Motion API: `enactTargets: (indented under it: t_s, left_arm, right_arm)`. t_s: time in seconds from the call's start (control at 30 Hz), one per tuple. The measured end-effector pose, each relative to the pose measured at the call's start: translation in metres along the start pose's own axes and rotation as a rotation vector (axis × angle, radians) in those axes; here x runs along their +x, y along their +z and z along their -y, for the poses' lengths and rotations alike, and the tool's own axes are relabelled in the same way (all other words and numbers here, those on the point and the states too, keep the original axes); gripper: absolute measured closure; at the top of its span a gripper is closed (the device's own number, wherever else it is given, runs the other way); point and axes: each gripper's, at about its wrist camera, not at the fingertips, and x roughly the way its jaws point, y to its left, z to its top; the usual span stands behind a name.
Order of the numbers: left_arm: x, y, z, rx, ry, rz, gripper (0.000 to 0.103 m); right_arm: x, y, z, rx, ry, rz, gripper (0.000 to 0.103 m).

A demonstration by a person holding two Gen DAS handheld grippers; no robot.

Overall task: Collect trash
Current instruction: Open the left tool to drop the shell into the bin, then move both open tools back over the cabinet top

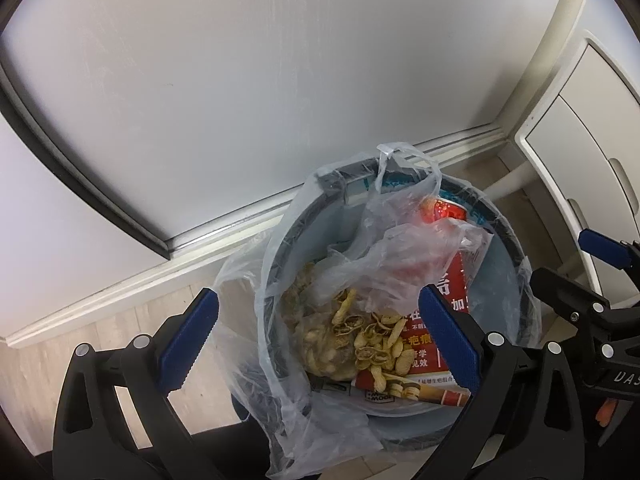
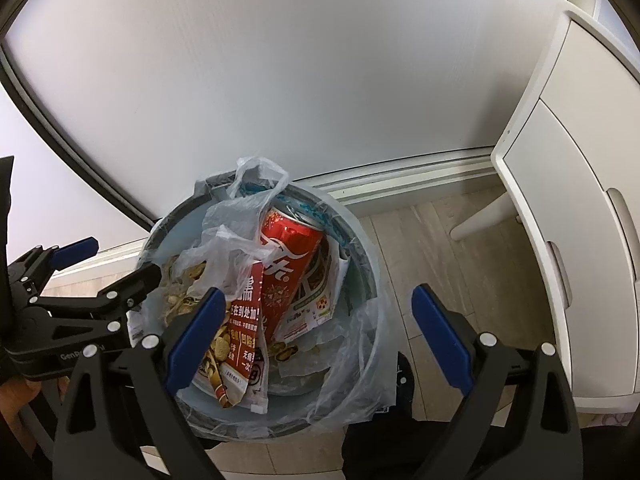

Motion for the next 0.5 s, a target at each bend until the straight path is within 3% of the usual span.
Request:
enactTargets:
  t_s: [0.13,0.2,0.5]
  left_arm:
    - [-0.003,-0.001,0.002,0.007,0.003,0.004,0.006]
    - [-0.005,-0.002,0.003,0.004,-0.011,0.000,0.006]
    - [-0.019,0.001,0.010,0.022,-0.024,0.034,0.006]
  right_arm:
    - [-0.004,0.001,0.001,0.008,0.000,0.021,0.012]
    - [-0.008,0.002,0.001,0.006,-0.009,0.038,0.007]
    - [-0.026,0.005,0.006,0.024,-0.013,0.095,0.007]
